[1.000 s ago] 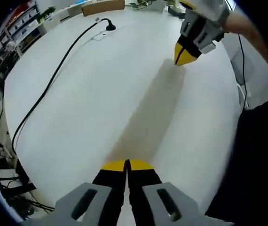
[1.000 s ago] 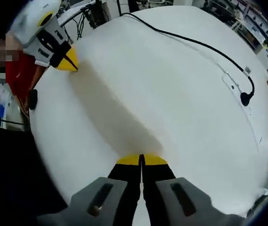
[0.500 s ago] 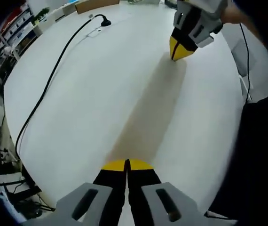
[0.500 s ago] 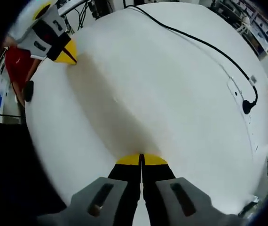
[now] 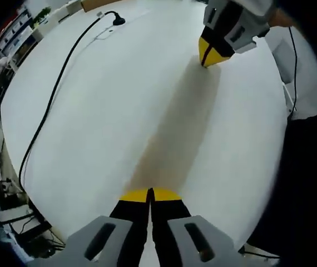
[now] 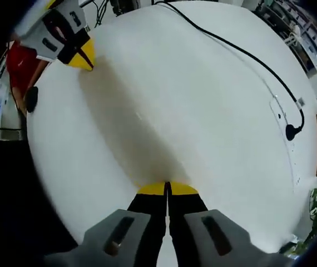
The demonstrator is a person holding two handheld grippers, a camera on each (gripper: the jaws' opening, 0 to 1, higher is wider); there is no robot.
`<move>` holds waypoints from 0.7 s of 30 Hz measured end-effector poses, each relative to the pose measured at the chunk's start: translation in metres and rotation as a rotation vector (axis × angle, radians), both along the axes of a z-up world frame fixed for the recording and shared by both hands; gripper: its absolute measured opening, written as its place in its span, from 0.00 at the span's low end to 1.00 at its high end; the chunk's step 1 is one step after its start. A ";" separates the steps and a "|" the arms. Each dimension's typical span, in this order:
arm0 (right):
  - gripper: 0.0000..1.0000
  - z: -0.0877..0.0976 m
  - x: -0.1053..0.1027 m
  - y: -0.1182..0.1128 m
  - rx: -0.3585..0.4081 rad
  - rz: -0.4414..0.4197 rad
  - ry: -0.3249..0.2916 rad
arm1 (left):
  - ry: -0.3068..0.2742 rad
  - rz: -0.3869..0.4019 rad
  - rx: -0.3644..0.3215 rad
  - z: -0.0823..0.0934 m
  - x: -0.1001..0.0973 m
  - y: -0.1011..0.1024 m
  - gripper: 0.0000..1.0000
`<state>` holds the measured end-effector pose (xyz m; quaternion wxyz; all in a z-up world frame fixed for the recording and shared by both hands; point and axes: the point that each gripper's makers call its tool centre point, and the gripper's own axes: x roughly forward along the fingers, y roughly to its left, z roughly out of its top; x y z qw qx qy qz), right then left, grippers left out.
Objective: Arrange the utensils inside the cutlery case until each visible utensil rests in its matching compartment.
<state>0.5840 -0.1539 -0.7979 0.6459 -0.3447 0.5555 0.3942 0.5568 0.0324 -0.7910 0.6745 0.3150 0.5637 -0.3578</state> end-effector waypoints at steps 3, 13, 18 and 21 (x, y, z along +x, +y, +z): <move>0.00 0.000 0.000 0.001 -0.013 0.001 0.006 | -0.014 -0.012 0.011 0.000 -0.001 -0.001 0.00; 0.00 0.000 0.001 0.000 -0.044 0.001 -0.002 | -0.027 -0.031 0.031 0.000 0.000 -0.001 0.00; 0.00 0.001 0.000 -0.001 0.000 -0.024 0.015 | -0.031 -0.027 0.013 0.000 0.001 -0.003 0.00; 0.00 0.001 -0.001 0.000 0.007 -0.019 0.011 | -0.035 -0.034 0.007 0.000 0.001 -0.004 0.00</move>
